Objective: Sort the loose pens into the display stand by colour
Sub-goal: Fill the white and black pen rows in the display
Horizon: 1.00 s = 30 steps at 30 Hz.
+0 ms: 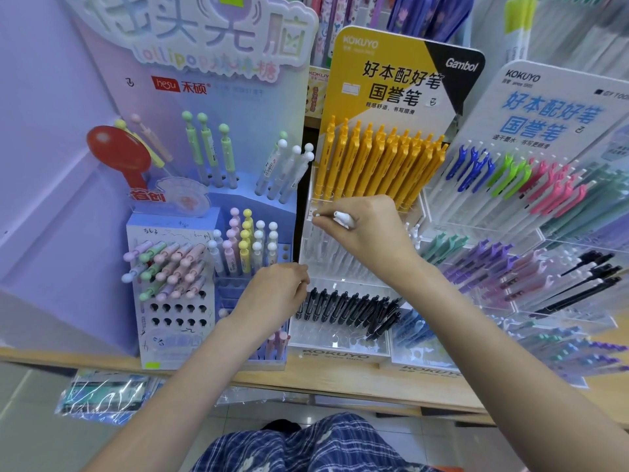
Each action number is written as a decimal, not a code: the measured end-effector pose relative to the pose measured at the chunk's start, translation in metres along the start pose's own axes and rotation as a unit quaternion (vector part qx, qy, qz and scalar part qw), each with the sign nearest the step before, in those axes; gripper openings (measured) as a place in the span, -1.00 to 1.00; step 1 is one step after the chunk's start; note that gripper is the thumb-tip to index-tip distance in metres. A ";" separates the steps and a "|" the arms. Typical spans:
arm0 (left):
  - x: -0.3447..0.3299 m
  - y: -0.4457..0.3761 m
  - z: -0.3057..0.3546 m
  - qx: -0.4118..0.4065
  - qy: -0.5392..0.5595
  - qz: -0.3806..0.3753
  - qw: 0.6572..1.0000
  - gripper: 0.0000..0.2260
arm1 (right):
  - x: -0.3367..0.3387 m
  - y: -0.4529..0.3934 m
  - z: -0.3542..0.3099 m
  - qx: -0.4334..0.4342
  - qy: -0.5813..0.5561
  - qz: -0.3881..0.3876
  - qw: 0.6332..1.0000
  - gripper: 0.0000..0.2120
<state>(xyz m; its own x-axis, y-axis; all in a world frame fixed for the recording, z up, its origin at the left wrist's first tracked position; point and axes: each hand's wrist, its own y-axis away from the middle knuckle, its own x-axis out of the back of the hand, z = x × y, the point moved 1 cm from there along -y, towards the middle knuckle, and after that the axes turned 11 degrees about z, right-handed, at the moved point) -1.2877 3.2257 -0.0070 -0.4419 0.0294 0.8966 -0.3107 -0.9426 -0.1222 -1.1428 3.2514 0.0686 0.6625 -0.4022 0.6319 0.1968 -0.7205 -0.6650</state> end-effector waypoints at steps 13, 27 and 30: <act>0.000 0.000 0.000 0.002 0.002 0.002 1.000 -0.77 | -0.008 -0.009 0.020 -0.102 0.102 -0.167 0.975 -0.76; -0.001 0.000 0.000 -0.005 0.001 0.015 1.000 -0.78 | -0.008 -0.012 0.016 -0.091 0.139 -0.186 0.968 -0.73; -0.002 0.000 -0.001 -0.004 0.007 0.017 1.000 -0.77 | -0.006 -0.015 0.015 -0.110 0.113 -0.168 0.973 -0.74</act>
<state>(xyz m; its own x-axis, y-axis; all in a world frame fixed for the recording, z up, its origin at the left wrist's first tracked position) -1.2879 3.2258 -0.0095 -0.4633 0.0014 0.8862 -0.3015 -0.9406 -0.1561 -1.1390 3.2727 0.0685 0.4063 -0.2191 0.8871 0.1995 -0.9261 -0.3201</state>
